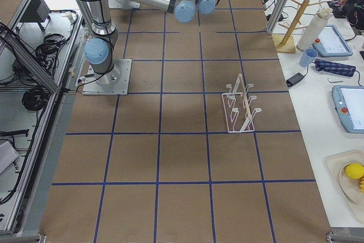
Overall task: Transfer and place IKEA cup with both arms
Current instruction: 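Carry the cup toward the cup tray with the left gripper while the right arm withdraws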
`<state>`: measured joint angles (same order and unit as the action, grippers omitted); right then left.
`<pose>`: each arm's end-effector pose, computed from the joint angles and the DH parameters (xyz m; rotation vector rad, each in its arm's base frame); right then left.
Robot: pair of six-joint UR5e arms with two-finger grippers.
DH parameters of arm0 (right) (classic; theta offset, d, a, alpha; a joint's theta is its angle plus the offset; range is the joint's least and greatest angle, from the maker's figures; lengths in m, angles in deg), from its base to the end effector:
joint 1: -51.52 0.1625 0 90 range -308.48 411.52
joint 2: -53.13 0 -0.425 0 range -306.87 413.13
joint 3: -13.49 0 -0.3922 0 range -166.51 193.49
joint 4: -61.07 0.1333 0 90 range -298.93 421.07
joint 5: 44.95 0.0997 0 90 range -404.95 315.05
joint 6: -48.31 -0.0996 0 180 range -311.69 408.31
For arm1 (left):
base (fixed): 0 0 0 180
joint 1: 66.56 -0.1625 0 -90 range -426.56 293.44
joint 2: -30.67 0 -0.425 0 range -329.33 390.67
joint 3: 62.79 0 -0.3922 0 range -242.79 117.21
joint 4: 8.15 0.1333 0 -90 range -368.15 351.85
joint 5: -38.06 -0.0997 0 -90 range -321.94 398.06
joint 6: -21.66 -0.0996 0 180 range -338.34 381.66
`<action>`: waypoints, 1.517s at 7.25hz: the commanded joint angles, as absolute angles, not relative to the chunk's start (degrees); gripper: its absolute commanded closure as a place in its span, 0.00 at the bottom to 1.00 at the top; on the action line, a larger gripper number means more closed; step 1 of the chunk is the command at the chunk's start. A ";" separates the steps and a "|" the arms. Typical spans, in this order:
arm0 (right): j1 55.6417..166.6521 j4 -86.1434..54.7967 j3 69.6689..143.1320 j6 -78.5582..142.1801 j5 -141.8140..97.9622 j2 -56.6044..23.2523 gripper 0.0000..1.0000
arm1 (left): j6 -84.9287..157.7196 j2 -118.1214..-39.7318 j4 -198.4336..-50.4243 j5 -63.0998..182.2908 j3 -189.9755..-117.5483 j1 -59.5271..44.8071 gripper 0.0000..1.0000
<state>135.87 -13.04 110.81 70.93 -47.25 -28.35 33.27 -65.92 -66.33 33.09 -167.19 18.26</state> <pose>0.1802 -0.5434 0.4199 0.1897 1.5941 0.0635 -0.1851 -0.5334 0.4545 0.0991 -1.6535 0.0713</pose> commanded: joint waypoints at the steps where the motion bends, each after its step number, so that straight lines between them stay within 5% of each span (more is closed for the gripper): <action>1: 129.52 -13.20 110.79 70.11 -48.54 -28.34 0.00 | 33.27 -64.96 -66.51 31.66 -166.77 18.26 1.00; 5: 126.66 -13.63 109.30 67.75 -72.04 -30.18 0.00 | 31.78 -63.38 -66.51 -1.12 -166.94 18.00 1.00; 7: 127.45 -26.12 109.29 49.76 -87.76 -33.08 0.00 | 23.13 -61.89 -71.57 -22.65 -166.24 17.56 1.00; 11: 134.21 -27.71 108.85 41.72 -119.65 -41.67 0.00 | -20.13 -57.93 -88.99 -41.79 -165.71 -1.81 1.00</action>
